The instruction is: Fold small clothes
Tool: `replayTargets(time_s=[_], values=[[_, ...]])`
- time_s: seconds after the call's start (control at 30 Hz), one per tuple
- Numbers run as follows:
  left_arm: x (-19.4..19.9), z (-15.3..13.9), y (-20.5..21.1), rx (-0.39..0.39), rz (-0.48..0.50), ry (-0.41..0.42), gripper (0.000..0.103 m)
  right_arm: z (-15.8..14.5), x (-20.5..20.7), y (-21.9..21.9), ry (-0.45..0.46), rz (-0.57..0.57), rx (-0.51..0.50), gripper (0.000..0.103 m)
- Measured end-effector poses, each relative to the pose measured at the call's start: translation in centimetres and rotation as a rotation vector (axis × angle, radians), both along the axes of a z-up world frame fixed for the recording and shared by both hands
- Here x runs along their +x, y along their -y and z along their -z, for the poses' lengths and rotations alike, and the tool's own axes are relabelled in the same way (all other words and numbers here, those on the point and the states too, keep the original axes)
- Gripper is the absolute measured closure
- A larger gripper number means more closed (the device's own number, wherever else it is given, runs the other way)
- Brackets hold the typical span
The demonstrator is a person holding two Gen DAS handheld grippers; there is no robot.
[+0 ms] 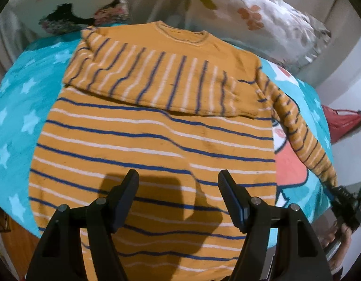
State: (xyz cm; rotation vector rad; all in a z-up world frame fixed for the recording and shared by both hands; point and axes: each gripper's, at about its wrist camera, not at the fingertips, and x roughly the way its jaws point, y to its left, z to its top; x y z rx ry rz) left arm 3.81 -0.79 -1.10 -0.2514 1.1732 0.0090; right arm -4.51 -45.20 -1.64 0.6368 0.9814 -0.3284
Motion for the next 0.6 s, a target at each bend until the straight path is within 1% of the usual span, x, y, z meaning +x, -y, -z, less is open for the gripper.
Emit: replayTargets(time_s=[0.03,0.07,0.1,0.13,0.17,0.2,0.27,0.37,0.4,0.53,0.6], values=[[0.1,0.0,0.4,0.000,0.013,0.000,0.034,-0.5,-0.8,1.5,0.010,0.065,-0.016,0.073],[0.2,0.1,0.8,0.000,0.025,-0.002,0.034,-1.1,-1.8,3.2,0.025,0.124,-0.024,0.069],[0.3,0.2,1.2,-0.002,0.034,-0.004,0.034,-1.6,-2.6,4.2,0.036,0.151,-0.026,0.067],[0.4,0.3,1.5,-0.005,0.042,-0.007,0.034,-2.0,-3.2,4.9,0.046,0.156,-0.025,0.067],[0.5,0.4,1.9,-0.008,0.051,-0.011,0.034,-2.3,-3.7,5.3,0.058,0.154,-0.020,0.065],[0.5,0.5,2.2,-0.010,0.058,-0.016,0.034,-2.5,-4.2,5.6,0.071,0.147,-0.008,0.059],[0.7,0.7,2.8,-0.016,0.073,-0.025,0.034,-2.3,-4.6,5.9,0.092,0.131,0.033,0.055],[0.6,0.8,3.4,-0.015,0.092,-0.028,0.034,-1.7,-5.2,6.5,0.121,0.140,0.105,0.055],[0.5,0.7,3.5,-0.013,0.096,-0.028,0.034,-1.6,-5.2,6.8,0.142,0.149,0.145,0.055],[0.3,0.9,3.0,-0.015,0.081,-0.041,0.034,-1.2,-4.7,7.4,0.210,0.169,0.257,0.052],[0.2,1.1,2.4,-0.022,0.063,-0.049,0.034,-0.7,-4.3,7.8,0.235,0.167,0.320,0.041]])
